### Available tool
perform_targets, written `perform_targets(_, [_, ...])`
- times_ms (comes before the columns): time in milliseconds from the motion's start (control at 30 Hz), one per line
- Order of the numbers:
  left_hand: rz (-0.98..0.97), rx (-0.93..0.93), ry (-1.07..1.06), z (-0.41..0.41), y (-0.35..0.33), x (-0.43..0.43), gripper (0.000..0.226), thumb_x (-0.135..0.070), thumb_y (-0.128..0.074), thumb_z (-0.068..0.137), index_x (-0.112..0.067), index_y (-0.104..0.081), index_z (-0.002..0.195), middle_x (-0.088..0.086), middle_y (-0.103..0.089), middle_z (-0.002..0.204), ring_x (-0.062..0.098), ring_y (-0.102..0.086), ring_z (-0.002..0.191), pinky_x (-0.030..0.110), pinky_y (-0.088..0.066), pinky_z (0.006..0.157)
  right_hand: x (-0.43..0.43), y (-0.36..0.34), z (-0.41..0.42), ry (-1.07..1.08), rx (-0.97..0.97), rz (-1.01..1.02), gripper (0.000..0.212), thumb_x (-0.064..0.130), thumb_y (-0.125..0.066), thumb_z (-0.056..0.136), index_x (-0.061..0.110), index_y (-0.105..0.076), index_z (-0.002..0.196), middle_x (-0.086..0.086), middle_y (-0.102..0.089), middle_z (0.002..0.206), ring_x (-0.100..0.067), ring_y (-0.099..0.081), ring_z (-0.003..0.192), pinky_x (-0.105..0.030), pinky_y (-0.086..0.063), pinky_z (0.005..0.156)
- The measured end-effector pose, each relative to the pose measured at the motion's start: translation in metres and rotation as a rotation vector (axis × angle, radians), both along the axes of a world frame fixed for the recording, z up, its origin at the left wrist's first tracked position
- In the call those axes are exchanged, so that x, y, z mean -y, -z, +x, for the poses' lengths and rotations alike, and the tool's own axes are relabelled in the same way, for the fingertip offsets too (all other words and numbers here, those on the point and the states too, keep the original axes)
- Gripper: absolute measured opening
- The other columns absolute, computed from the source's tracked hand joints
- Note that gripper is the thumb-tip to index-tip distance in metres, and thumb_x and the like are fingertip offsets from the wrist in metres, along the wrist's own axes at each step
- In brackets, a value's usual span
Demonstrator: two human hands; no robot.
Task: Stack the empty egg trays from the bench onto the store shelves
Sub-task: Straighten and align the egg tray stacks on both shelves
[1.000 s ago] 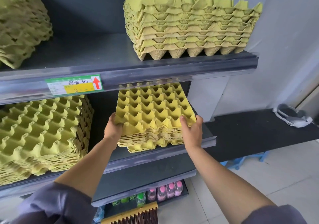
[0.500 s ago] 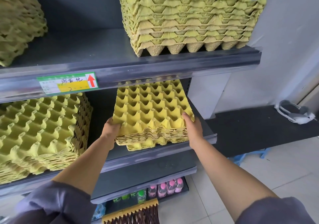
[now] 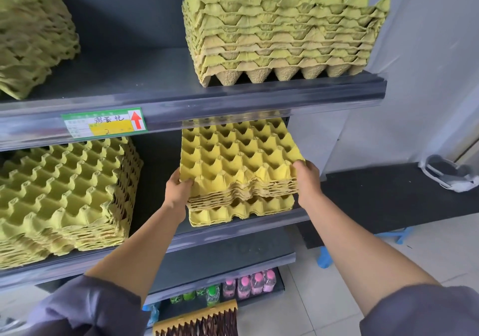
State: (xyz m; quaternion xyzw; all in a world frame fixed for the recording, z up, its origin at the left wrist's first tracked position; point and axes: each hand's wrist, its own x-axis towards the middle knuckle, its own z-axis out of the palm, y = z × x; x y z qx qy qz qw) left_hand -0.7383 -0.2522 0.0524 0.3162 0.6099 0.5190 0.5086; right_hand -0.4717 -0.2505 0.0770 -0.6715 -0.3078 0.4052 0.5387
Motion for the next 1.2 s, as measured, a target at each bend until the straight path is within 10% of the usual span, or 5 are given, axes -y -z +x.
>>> perform_targets(367, [-0.203,-0.168,0.115,0.005,0.01,-0.001,0.038,-0.027,-0.054,0.095,-0.018,-0.045,0.131,0.01,-0.057,0.121,0.027,-0.055,0.105,0.046,-0.046,0.096,-0.008,0.035,0.011,-0.149,0.018,-0.205,0.032,0.025,-0.051,0.077,0.015,-0.059,0.107,-0.01,-0.064,0.108,-0.029,-0.06,0.096,-0.034,-0.047,0.073])
perform_targets(533, [-0.174,-0.148,0.067,0.009,0.022,-0.003,0.045,-0.025,-0.054,0.094,-0.02,-0.039,0.137,0.008,-0.053,0.127,0.025,-0.053,0.109,0.042,-0.045,0.092,-0.014,0.037,0.017,-0.137,0.323,-0.224,0.02,0.024,-0.048,0.087,0.012,-0.061,0.097,-0.01,-0.064,0.1,-0.031,-0.058,0.096,-0.038,-0.046,0.083])
perform_targets(667, [-0.177,-0.064,-0.003,0.012,0.031,0.001,0.048,-0.029,-0.055,0.094,-0.026,-0.037,0.138,0.005,-0.051,0.13,0.029,-0.051,0.117,0.05,-0.043,0.101,-0.023,0.041,0.015,-0.154,0.248,-0.225,0.043,0.025,-0.048,0.094,0.012,-0.048,0.135,-0.006,-0.053,0.132,-0.03,-0.052,0.116,-0.035,-0.042,0.088])
perform_targets(933, [-0.197,-0.152,-0.015,0.019,0.03,-0.001,0.036,-0.027,-0.048,0.096,-0.021,-0.041,0.131,0.007,-0.055,0.115,0.027,-0.053,0.106,0.048,-0.047,0.093,-0.031,0.049,0.016,-0.101,0.13,-0.211,0.037,0.014,-0.039,0.097,0.012,-0.051,0.131,-0.008,-0.06,0.109,-0.012,-0.049,0.065,-0.023,-0.038,0.053])
perform_targets(1200, [-0.078,-0.241,-0.042,0.025,0.031,0.004,0.06,-0.035,-0.055,0.092,-0.025,-0.026,0.144,0.011,-0.039,0.143,0.03,-0.047,0.122,0.051,-0.041,0.102,-0.023,0.04,0.019,-0.163,0.458,-0.073,0.051,0.031,-0.047,0.098,0.017,-0.033,0.145,-0.015,-0.039,0.143,-0.033,-0.048,0.123,-0.043,-0.043,0.097])
